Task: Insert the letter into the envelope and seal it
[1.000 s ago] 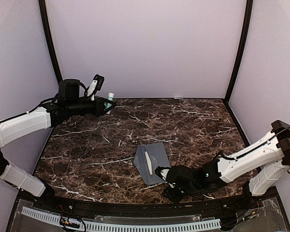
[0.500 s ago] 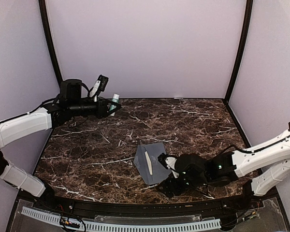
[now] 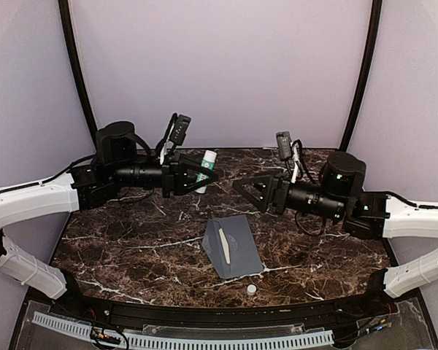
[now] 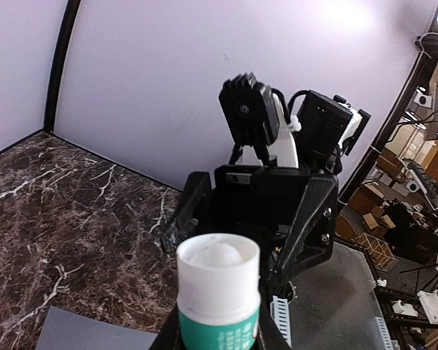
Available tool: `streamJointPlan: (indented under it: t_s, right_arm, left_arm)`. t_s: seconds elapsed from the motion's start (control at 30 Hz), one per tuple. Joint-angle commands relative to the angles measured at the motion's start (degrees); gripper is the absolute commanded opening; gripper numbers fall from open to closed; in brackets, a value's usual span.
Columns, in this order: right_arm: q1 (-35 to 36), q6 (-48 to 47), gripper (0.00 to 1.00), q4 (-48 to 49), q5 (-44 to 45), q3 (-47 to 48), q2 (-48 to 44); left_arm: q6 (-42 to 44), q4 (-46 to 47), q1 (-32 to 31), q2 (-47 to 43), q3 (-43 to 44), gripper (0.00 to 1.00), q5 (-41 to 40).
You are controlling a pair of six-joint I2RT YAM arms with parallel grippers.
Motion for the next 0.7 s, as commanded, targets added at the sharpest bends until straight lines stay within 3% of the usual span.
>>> streamJointPlan:
  t_s: [0.0, 0.23, 0.47, 0.67]
  right_arm:
    - [-0.44, -1.29, 0.85, 10.89, -8.86, 6.63, 1.91]
    - [-0.40, -1.19, 0.76, 12.88, -17.10, 11.42, 6.30]
    - [-0.46, -0.28, 0.52, 12.05, -22.20, 12.87, 8.08]
    - [-0.45, 1.23, 0.24, 13.76, -22.43, 12.05, 8.24]
  left_arm:
    - [-3.18, 4.81, -3.16, -0.57, 2.40, 0.04, 3.78]
    - [-4.13, 5.80, -6.67, 0.81, 3.52, 0.04, 4.51]
    - [-4.11, 4.73, -7.35, 2.54, 4.74, 0.04, 5.63]
    - [-4.09, 4.10, -7.38, 3.44, 5.29, 0.04, 6.05]
